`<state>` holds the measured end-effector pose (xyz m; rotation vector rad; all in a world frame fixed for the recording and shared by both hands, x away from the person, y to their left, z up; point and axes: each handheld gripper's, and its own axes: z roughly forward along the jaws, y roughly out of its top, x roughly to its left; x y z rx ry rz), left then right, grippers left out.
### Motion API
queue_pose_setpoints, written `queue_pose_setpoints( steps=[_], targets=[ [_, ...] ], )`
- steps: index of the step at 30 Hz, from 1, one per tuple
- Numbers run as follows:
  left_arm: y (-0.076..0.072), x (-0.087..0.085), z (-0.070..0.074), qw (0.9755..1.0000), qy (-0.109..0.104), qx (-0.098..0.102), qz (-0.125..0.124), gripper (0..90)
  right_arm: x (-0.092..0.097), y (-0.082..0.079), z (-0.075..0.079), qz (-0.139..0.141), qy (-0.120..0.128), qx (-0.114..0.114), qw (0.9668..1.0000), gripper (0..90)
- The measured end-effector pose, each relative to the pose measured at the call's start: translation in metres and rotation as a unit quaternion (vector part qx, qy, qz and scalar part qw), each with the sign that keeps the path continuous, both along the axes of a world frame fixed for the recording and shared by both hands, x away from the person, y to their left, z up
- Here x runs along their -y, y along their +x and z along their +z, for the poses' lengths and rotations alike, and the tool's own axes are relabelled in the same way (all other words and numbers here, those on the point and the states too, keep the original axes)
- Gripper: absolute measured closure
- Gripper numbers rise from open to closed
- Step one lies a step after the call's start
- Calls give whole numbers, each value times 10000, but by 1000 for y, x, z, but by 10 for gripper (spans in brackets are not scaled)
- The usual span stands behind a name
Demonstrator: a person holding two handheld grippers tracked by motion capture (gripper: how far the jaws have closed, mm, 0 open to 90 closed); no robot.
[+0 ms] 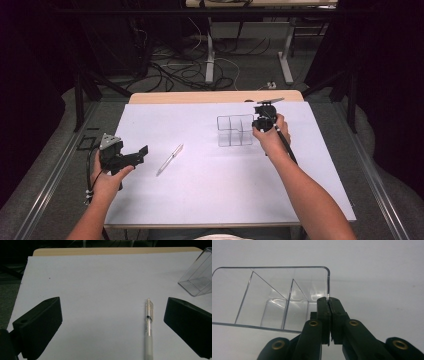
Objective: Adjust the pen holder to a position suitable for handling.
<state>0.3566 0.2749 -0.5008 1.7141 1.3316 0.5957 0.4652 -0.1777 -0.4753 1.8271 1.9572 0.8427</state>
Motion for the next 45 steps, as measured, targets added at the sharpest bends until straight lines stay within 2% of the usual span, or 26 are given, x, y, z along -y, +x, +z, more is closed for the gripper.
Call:
queue_pose_setpoints(
  steps=[1, 6, 11, 18, 29, 35, 39, 45],
  targets=[
    [0, 0, 0, 10000, -10, -10, 4, 18, -5, -3, 0, 65, 91, -58, 9999, 878],
    [0, 0, 0, 10000, -10, -9, 2, 18, -14, -8, 0, 222, 167, -123, 9995, 875],
    [0, 0, 0, 10000, 15, -13, -22, 18, -17, -10, 0, 280, 242, -96, 9993, 874],
    [0, 1, -1, 10000, 16, -17, -11, 18, -19, -13, 0, 329, 292, -173, 9989, 869],
    [0, 1, -1, 10000, 24, -17, -23, 18, -19, -12, 0, 293, 658, -423, 9965, 856],
    [1, 1, -1, 10000, 27, -5, -22, 18, -18, -12, 1, 390, 628, -453, 9962, 850],
    [1, 2, -1, 10000, 28, -17, -27, 18, -19, -12, -1, 458, 577, -318, 9968, 855],
    [1, 1, -1, 10000, 26, -11, -23, 17, -20, -11, -1, 453, 580, -293, 9969, 858]
  ],
)
